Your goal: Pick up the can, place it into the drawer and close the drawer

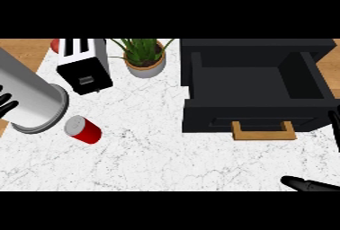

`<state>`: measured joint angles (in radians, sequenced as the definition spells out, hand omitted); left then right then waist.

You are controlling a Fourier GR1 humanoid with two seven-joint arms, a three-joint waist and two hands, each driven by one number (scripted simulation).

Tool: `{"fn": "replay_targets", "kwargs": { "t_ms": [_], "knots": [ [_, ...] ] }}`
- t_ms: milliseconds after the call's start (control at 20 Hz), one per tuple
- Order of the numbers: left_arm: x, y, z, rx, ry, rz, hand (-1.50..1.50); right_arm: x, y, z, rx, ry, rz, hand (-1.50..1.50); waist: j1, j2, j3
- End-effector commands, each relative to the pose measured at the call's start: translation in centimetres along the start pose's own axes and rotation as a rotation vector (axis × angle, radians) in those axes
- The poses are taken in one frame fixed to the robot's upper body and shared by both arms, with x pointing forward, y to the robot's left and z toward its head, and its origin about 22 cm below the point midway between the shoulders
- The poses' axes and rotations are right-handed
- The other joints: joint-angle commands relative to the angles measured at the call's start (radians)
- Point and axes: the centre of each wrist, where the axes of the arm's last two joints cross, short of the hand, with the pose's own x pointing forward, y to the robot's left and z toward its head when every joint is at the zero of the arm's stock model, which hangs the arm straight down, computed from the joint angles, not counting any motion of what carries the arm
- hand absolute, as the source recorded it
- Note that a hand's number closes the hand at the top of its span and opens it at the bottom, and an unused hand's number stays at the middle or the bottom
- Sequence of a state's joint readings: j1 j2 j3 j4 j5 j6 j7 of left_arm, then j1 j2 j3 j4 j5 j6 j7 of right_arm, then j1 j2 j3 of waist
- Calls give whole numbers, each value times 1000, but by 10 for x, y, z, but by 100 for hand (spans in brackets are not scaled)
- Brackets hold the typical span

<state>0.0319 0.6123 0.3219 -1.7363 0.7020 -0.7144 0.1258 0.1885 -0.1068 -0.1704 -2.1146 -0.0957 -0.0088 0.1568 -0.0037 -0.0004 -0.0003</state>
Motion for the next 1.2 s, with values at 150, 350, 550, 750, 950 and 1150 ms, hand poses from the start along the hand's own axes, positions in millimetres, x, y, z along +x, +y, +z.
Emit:
{"fn": "replay_targets", "kwargs": {
  "t_ms": [150, 350, 550, 750, 950, 1150],
  "knots": [
    [19, 35, 20, -7, 6, -2, -150, -7, -41, 32, 11, 30, 2, -150, -2, -1, 1],
    [24, 37, 27, 42, 27, 67, -150, 16, -44, 24, 14, 9, -2, -150, 1, -1, 1],
    [11, 40, 44, 40, 80, 154, -150, -6, -51, 39, 14, 12, -2, -150, 2, -1, 1],
    [25, 41, 14, 44, 93, 226, -150, -1, -60, 44, 29, 33, 3, -150, -4, -1, 1],
    [19, 36, 2, 22, 115, 301, -150, -5, -80, 44, 4, 9, 4, -150, 0, -1, 1],
    [-12, 21, -2, 34, 158, 312, -150, 3, -68, 52, 14, 21, -15, -150, -1, -1, 0]
  ]
}}
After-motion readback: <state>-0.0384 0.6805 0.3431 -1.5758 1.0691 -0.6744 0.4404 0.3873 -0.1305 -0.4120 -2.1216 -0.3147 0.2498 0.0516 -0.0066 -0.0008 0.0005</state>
